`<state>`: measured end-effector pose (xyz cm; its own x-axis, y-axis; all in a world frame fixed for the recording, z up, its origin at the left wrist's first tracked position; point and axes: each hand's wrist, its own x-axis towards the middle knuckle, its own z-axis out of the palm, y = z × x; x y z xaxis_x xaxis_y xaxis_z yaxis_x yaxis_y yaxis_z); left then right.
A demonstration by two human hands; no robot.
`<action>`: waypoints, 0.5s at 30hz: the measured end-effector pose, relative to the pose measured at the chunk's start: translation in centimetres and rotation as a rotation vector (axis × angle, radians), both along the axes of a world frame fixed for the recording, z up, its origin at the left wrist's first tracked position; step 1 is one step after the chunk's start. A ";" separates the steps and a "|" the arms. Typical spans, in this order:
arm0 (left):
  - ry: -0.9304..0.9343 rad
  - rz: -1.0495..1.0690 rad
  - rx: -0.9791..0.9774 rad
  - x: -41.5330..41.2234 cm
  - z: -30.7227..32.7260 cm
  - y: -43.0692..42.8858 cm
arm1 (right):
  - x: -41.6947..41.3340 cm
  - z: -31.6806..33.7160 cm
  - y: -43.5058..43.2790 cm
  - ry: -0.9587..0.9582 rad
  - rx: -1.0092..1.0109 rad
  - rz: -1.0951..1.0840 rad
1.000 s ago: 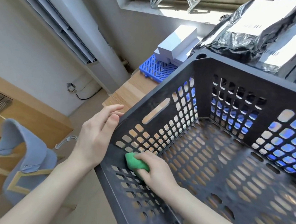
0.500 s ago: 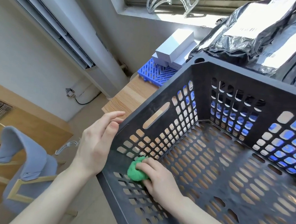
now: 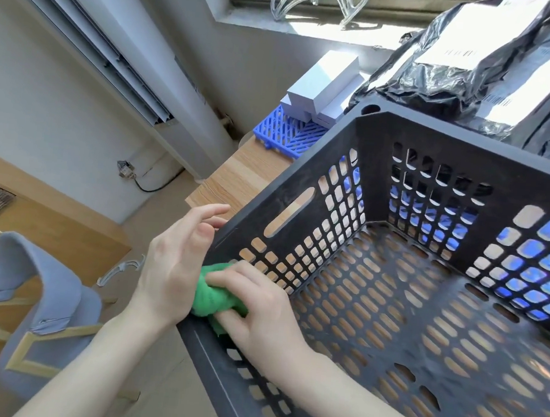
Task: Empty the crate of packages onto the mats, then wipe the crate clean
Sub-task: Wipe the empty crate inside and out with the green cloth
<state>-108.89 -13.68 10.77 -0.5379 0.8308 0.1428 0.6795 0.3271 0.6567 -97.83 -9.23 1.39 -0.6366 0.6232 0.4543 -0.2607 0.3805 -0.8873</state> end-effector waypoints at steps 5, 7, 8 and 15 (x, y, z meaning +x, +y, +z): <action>0.023 -0.004 -0.008 0.1 0.2 0.1 | 0.8 -4.6 -0.4 -0.181 0.084 -0.011; 0.027 -0.002 -0.025 0.1 0.3 0.1 | 1.5 -8.0 0.0 -0.413 0.052 0.035; 0.025 -0.001 -0.029 0.1 0.3 0.1 | 1.8 -9.5 0.4 -0.534 0.031 0.067; 0.010 -0.002 -0.021 0.0 0.3 0.0 | 1.1 -6.9 1.1 -0.495 -0.124 0.012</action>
<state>-108.91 -13.64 11.03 -0.5350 0.8347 0.1306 0.6867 0.3395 0.6428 -96.68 -8.11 -5.48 -0.7644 0.6445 0.0192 0.1989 0.2639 -0.9438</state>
